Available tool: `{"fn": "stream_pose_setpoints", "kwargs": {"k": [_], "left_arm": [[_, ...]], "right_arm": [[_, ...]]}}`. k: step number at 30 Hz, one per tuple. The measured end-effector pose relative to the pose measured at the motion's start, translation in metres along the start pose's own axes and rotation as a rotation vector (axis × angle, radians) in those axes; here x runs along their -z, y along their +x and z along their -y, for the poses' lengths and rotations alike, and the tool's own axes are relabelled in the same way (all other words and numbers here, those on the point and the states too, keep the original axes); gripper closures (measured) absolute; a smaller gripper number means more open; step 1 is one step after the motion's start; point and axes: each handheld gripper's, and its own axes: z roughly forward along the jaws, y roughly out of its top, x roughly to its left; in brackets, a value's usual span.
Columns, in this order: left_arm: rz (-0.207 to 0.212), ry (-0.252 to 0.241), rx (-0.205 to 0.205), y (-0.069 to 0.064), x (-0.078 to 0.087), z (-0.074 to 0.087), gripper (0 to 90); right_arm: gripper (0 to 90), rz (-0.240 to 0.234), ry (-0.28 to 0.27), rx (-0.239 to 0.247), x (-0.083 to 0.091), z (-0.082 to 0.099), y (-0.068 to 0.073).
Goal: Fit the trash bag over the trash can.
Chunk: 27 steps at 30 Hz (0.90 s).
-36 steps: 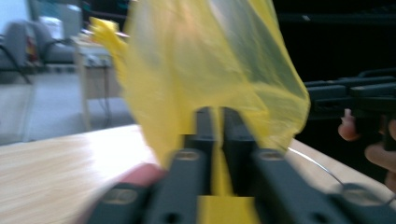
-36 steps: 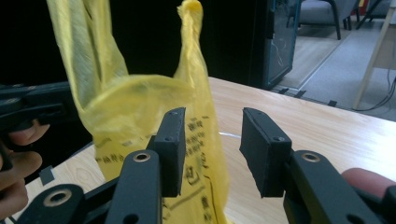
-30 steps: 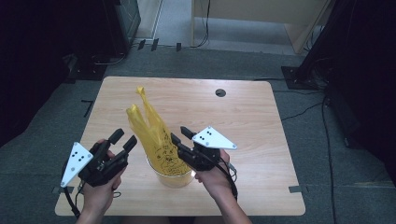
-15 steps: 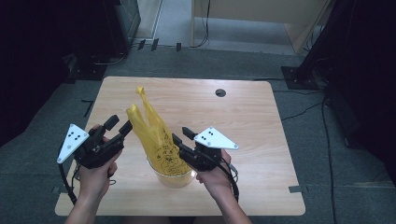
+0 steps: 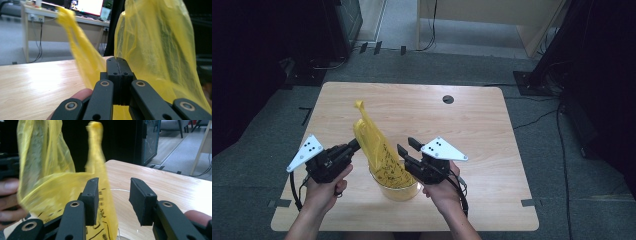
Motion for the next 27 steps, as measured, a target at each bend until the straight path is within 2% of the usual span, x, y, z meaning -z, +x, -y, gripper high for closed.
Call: {"fn": "stream_pose_setpoints", "kwargs": {"k": [3,7,13,15,19,20,21,22,24,27], "left_arm": [[0.013,-0.001,-0.014,-0.007,0.002,0.004,90.0],[0.008,0.001,-0.035,-0.012,0.005,0.01,90.0],[0.034,-0.035,-0.04,-0.022,0.013,0.021,90.0],[0.042,-0.033,-0.049,-0.027,0.014,0.025,90.0],[0.074,-0.015,-0.097,-0.036,0.016,0.031,89.0],[0.074,-0.015,-0.097,-0.036,0.016,0.031,88.0],[0.09,-0.014,-0.118,-0.04,0.017,0.033,86.5],[0.09,-0.014,-0.118,-0.04,0.017,0.033,85.4],[0.104,-0.005,-0.163,-0.046,0.017,0.036,85.2],[0.113,0.004,-0.198,-0.05,0.016,0.039,86.3]], "right_arm": [[59.9,-0.005,-0.004,-0.001,0.0,0.0,0.002],[59.2,-0.011,-0.005,0.0,0.001,-0.001,0.007],[57.4,-0.033,-0.008,-0.006,0.001,-0.001,0.014],[56.8,-0.042,-0.008,-0.006,0.0,-0.001,0.016],[55.8,-0.063,-0.004,-0.015,0.0,-0.001,0.018],[55.8,-0.063,-0.004,-0.015,0.0,-0.001,0.018],[55.3,-0.071,0.001,-0.019,0.0,-0.001,0.019],[55.3,-0.071,0.001,-0.019,0.0,-0.001,0.019],[54.3,-0.092,0.002,-0.028,0.001,-0.002,0.02],[52.9,-0.123,0.002,-0.045,0.003,-0.002,0.02]]}}
